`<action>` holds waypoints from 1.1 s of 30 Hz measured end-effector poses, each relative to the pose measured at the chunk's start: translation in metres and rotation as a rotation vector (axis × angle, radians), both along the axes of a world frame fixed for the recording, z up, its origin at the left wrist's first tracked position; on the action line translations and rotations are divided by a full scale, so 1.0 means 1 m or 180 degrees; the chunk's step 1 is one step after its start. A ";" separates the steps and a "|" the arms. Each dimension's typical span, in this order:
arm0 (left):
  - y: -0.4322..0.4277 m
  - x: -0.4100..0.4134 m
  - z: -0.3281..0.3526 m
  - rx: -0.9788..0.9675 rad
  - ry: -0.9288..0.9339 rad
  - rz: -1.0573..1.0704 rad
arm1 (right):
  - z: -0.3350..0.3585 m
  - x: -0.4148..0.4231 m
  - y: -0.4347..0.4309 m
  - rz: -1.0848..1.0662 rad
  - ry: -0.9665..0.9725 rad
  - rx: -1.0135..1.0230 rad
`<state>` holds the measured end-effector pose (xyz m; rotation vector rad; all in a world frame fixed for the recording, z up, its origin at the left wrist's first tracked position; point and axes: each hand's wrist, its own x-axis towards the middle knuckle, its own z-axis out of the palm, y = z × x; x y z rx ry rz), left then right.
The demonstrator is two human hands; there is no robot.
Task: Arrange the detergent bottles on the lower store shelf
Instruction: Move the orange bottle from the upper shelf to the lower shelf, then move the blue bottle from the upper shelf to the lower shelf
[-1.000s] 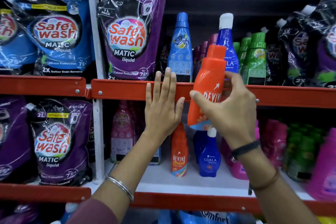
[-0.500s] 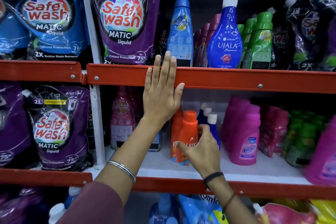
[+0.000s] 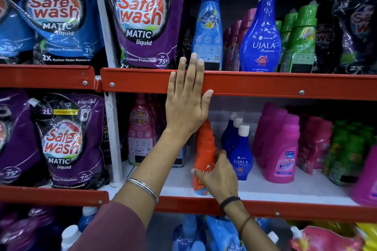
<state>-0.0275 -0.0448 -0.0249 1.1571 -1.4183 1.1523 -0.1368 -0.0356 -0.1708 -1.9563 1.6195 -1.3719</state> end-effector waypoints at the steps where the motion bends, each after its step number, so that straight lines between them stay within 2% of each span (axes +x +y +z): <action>1: 0.001 -0.002 -0.001 0.0016 -0.0007 -0.0003 | -0.002 -0.001 0.001 -0.0007 0.0038 0.0037; 8: 0.001 0.003 -0.002 0.0067 0.0002 -0.0038 | -0.006 0.002 0.000 0.0017 0.0326 0.0059; 11: 0.002 0.004 -0.003 0.0120 0.0006 0.0017 | 0.002 -0.011 0.007 -0.0003 0.0200 -0.0115; 13: 0.003 0.003 -0.003 0.0145 0.0012 0.0017 | 0.019 -0.026 0.014 -0.0090 -0.0027 -0.0508; 19: 0.004 0.000 -0.001 0.0174 0.0051 0.0023 | 0.119 -0.065 0.041 -0.0507 -0.0567 -0.2367; 22: 0.006 -0.003 -0.001 0.0203 0.0082 0.0024 | 0.172 -0.074 0.044 -0.0627 -0.0673 -0.2838; 24: 0.006 -0.009 0.000 0.0227 0.0032 0.0025 | 0.202 -0.076 0.038 -0.0713 -0.0544 -0.2820; 27: 0.004 -0.024 0.004 0.0251 -0.0039 0.0025 | 0.235 -0.076 0.022 -0.0941 -0.0021 -0.2391; 30: 0.001 -0.034 0.006 0.0252 0.0070 0.0057 | 0.248 -0.071 0.012 -0.1223 0.0361 -0.1958; 33: -0.001 -0.035 0.004 0.0224 0.0068 0.0096 | 0.248 -0.065 0.011 -0.1394 0.0437 -0.1830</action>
